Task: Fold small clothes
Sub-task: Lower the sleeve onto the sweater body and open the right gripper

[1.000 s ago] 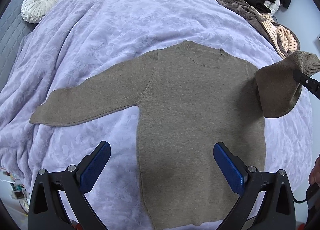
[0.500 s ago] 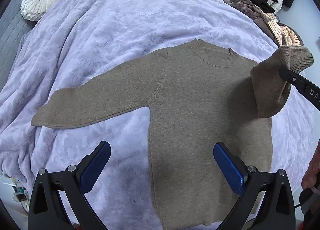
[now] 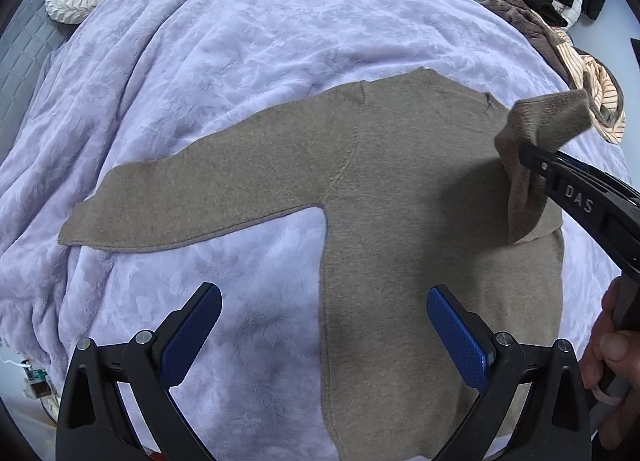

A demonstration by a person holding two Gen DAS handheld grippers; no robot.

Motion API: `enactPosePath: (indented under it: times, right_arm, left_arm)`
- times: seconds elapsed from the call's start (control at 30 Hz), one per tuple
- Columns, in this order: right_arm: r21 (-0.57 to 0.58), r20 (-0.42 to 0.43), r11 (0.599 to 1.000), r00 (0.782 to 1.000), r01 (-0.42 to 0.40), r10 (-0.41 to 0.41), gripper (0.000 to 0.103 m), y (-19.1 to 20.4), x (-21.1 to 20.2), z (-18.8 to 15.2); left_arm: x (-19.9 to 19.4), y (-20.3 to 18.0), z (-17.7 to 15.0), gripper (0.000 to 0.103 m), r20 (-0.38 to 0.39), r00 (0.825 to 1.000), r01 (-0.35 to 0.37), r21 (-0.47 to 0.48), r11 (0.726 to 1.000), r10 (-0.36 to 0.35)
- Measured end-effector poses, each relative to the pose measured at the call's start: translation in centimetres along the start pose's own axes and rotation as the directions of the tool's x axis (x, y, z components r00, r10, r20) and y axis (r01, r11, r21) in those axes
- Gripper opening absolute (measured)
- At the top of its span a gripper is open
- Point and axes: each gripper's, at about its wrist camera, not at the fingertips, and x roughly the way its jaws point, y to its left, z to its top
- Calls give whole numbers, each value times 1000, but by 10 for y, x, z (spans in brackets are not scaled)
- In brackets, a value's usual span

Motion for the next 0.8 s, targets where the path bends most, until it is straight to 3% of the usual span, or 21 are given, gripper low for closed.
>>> enactPosePath:
  times: [0.27, 0.4, 0.47, 0.5, 0.57, 0.73, 0.8]
  right_arm:
    - [-44, -24, 999, 1000, -11, 10, 24, 37, 30, 8]
    - [-56, -42, 994, 994, -99, 96, 24, 50, 35, 10]
    - [-83, -29, 992, 996, -90, 88, 29, 54, 33, 7]
    - [-85, -27, 994, 997, -69, 67, 42, 50, 33, 5]
    - [-53, -36, 998, 999, -36, 34, 57, 34, 37, 1]
    - [91, -131, 994, 990, 68, -56, 57, -26, 67, -2]
    - [154, -173, 985, 984, 81, -54, 57, -46, 83, -4]
  left_arm:
    - [7, 13, -3, 103, -16, 1000, 3, 18, 1000, -3]
    - [13, 19, -3, 103, -32, 999, 8, 8, 1000, -7]
    - [17, 21, -1, 103, -43, 999, 13, -2, 1000, -13]
    - [19, 21, 0, 103, -46, 999, 16, -4, 1000, -16]
    - [22, 20, 2, 103, -49, 998, 24, -2, 1000, -24]
    - [27, 16, 4, 103, -58, 998, 35, 13, 999, -34]
    - [31, 17, 3, 103, -67, 997, 31, 17, 999, -30]
